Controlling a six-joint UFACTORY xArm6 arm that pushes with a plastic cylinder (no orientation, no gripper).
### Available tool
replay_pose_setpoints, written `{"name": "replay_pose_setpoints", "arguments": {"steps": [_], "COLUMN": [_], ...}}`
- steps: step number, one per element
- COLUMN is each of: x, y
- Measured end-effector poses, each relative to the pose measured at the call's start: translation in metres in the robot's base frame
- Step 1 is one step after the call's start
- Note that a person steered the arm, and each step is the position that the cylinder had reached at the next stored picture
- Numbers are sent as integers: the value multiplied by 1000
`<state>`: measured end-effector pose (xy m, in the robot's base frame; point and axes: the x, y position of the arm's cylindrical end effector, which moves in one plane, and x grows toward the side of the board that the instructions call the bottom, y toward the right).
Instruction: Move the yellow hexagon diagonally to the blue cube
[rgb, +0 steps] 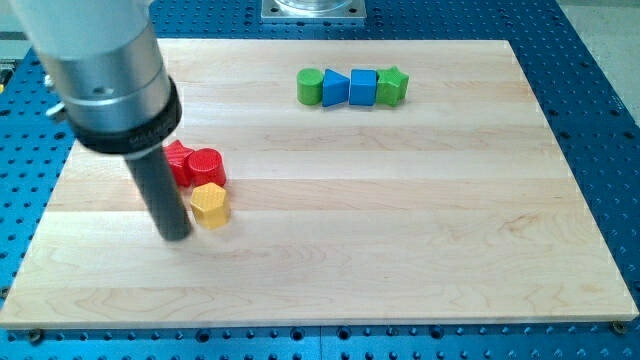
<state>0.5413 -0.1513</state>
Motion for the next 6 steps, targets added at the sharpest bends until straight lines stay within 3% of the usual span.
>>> {"name": "replay_pose_setpoints", "arguments": {"steps": [1, 2, 4, 6], "x": [12, -23, -35, 6], "y": [4, 26, 31, 44]}}
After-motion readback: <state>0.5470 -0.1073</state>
